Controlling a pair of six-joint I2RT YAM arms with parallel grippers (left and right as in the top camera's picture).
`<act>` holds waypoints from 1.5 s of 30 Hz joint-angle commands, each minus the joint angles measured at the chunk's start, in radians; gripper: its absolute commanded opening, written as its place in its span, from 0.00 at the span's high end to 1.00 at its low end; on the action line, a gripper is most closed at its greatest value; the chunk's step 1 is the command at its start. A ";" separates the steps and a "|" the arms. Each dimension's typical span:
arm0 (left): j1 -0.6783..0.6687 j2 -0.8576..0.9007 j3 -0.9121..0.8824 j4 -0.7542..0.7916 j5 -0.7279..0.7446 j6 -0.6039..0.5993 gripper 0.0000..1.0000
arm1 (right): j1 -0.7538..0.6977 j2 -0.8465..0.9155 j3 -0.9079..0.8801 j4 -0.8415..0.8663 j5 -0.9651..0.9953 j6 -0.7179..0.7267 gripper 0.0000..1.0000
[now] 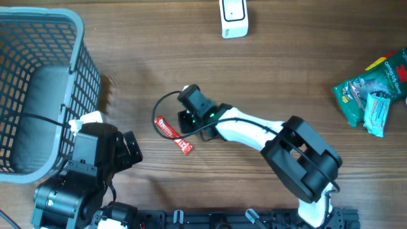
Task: Scan the item barcode
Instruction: 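Lower the right gripper and grasp the Nescafé stick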
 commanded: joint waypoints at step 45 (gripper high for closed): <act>0.005 -0.001 0.001 0.000 0.005 0.015 0.00 | -0.311 0.085 0.015 -0.107 -0.246 0.153 0.96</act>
